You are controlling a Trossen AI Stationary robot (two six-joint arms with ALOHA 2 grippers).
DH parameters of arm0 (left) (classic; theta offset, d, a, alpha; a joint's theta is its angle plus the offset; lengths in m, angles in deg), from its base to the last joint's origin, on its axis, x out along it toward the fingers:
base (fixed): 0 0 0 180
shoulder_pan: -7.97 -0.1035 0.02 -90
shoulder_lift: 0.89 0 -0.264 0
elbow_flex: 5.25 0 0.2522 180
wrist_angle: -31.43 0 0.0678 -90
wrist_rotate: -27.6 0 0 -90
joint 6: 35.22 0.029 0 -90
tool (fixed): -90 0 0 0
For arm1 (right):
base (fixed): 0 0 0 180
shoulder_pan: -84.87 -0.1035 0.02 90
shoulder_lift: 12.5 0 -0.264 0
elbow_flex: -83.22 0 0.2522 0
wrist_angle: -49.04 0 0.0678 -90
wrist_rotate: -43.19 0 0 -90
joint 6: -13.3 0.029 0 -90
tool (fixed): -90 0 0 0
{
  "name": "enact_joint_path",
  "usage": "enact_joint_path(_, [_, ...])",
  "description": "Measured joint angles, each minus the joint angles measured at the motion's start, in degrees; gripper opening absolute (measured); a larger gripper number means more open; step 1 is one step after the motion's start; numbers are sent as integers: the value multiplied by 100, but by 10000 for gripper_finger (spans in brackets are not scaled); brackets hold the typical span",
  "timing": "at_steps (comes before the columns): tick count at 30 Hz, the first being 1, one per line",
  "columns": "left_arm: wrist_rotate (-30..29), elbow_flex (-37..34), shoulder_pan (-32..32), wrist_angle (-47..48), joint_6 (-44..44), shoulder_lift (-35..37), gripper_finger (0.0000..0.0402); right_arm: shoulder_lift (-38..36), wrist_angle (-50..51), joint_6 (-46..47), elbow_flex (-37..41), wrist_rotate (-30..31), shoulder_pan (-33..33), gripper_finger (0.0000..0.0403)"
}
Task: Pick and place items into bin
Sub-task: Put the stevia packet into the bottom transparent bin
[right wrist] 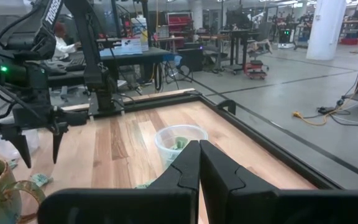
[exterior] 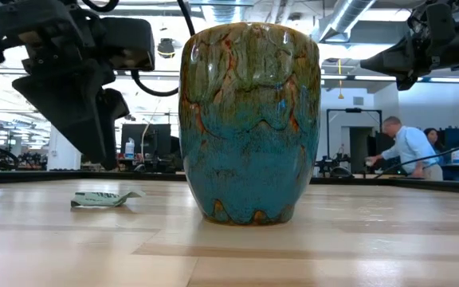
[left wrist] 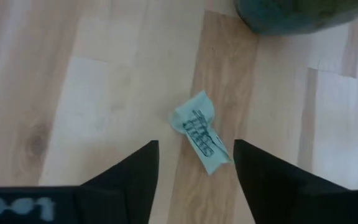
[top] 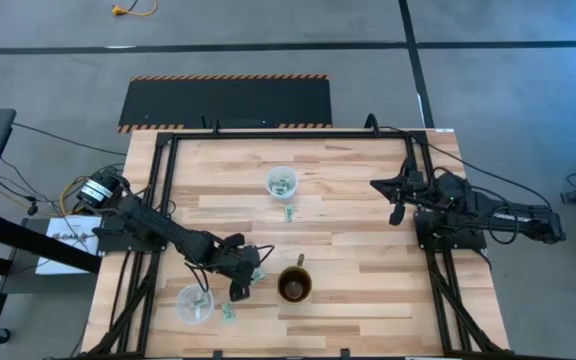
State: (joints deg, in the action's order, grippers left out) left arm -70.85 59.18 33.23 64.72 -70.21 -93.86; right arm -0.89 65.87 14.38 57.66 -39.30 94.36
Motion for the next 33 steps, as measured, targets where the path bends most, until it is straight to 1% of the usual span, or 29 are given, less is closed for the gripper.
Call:
enact_joint_path(3, [139, 0, 0, -68, -14, -68, 207, 1, 1, 0, 0, 0, 0, 0])
enact_joint_path(8, [222, 9, -2, -178, -131, -397, 210, 0, 0, 0, 0, -1, -2, 0])
enact_joint_path(11, [483, 37, -88, -231, -154, -598, 210, 1, 53, 0, -1, 0, 0, 0])
enact_joint_path(14, [631, 50, -154, -229, -241, -621, 210, -3, 136, 0, -2, 0, -1, 0])
enact_joint_path(22, [503, 51, -166, -200, -231, -656, 210, 0, 324, 0, 0, 0, -2, 0])
enact_joint_path(30, [90, 48, -160, -63, -233, -673, 210, 0, 347, 0, 0, 0, -2, 0])
enact_joint_path(33, [-167, 48, -160, 33, -210, -681, 210, 1, 348, 0, 0, 0, -2, 0])
